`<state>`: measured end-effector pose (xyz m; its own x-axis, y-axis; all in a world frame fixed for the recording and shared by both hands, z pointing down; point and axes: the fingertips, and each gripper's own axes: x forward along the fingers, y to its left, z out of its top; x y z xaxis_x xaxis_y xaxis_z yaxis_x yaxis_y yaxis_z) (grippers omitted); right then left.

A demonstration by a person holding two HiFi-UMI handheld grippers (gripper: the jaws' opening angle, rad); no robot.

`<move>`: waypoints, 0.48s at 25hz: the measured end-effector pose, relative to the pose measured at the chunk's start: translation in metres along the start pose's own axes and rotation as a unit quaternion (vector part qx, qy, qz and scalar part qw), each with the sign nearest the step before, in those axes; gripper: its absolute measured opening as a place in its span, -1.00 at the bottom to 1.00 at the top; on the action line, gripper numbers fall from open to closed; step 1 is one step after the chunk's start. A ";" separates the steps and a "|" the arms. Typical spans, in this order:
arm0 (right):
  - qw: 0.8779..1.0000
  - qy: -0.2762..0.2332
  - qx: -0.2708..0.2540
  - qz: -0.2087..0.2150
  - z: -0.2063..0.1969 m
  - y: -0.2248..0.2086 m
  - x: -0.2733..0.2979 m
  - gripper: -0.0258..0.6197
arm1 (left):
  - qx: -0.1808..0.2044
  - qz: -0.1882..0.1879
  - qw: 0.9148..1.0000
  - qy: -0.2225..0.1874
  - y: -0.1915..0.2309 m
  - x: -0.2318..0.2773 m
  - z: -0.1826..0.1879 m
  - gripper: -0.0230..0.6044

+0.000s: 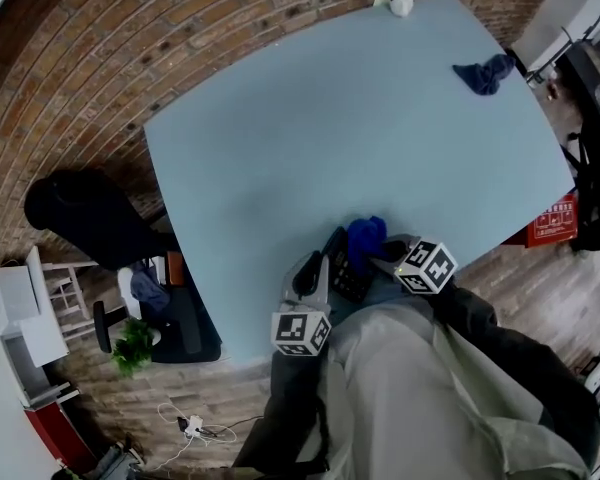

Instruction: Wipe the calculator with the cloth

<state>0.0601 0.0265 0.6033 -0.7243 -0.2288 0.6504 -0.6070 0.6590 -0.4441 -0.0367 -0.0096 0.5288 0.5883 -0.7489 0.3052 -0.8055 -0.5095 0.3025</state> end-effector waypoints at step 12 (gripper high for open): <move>0.998 -0.015 -0.054 0.002 0.015 0.014 -0.014 -0.72 | -0.147 0.060 0.986 0.044 0.070 -0.020 -0.027 -0.11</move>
<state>0.0568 0.0288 0.5786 -0.7372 -0.2456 0.6294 -0.5662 0.7328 -0.3772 -0.1027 -0.0190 0.5687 0.5051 -0.7493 0.4283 -0.8216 -0.2656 0.5044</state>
